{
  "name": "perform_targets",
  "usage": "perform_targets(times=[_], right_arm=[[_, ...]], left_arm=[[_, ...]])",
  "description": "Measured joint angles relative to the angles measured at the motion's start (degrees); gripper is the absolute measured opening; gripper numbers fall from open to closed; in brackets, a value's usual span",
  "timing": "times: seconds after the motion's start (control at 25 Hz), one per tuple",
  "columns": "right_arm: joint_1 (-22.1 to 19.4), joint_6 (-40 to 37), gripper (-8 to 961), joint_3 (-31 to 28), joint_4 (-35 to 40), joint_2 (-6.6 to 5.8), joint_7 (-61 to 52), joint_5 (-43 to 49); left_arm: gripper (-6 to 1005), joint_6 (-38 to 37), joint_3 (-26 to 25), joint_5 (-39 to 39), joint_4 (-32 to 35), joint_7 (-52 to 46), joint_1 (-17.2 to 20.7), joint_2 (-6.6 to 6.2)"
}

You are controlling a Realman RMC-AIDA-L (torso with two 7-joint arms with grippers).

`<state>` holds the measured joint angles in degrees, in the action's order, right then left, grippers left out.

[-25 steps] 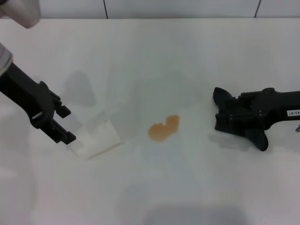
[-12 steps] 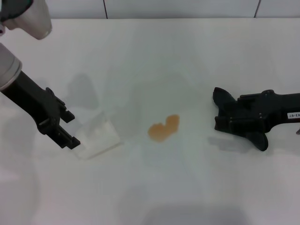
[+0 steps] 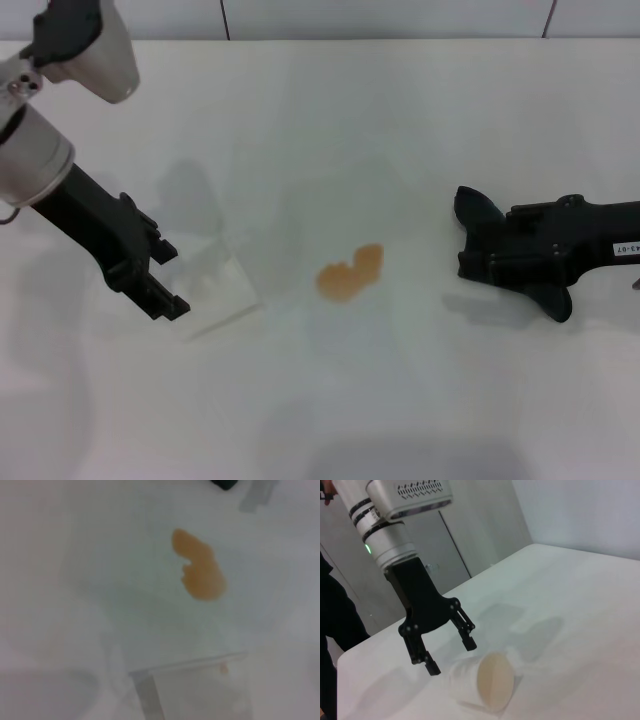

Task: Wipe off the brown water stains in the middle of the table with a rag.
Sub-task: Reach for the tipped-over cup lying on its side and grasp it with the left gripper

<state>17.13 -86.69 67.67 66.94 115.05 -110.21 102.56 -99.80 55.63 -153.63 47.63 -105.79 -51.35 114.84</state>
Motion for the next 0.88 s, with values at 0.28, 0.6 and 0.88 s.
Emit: perform_targets(times=[0.28, 0.6, 0.88], right_arm=[[-0.04, -0.4, 632, 0.0, -0.03, 0.0, 0.0, 0.0], [-0.09, -0.76, 632, -0.08, -0.06, 0.0, 0.0, 0.01], [-0.13, -0.89, 633, -0.24, 0.05, 0.0, 0.0, 0.01]], left_arm=[[831, 1.23, 0.61, 0.01, -0.4, -0.02, -0.35, 0.25], [831, 1.85, 0.59, 0.01, -0.17, -0.25, -0.8, 0.78], [831, 2.7, 0.61, -0.34, -0.42, -0.24, -0.76, 1.46]])
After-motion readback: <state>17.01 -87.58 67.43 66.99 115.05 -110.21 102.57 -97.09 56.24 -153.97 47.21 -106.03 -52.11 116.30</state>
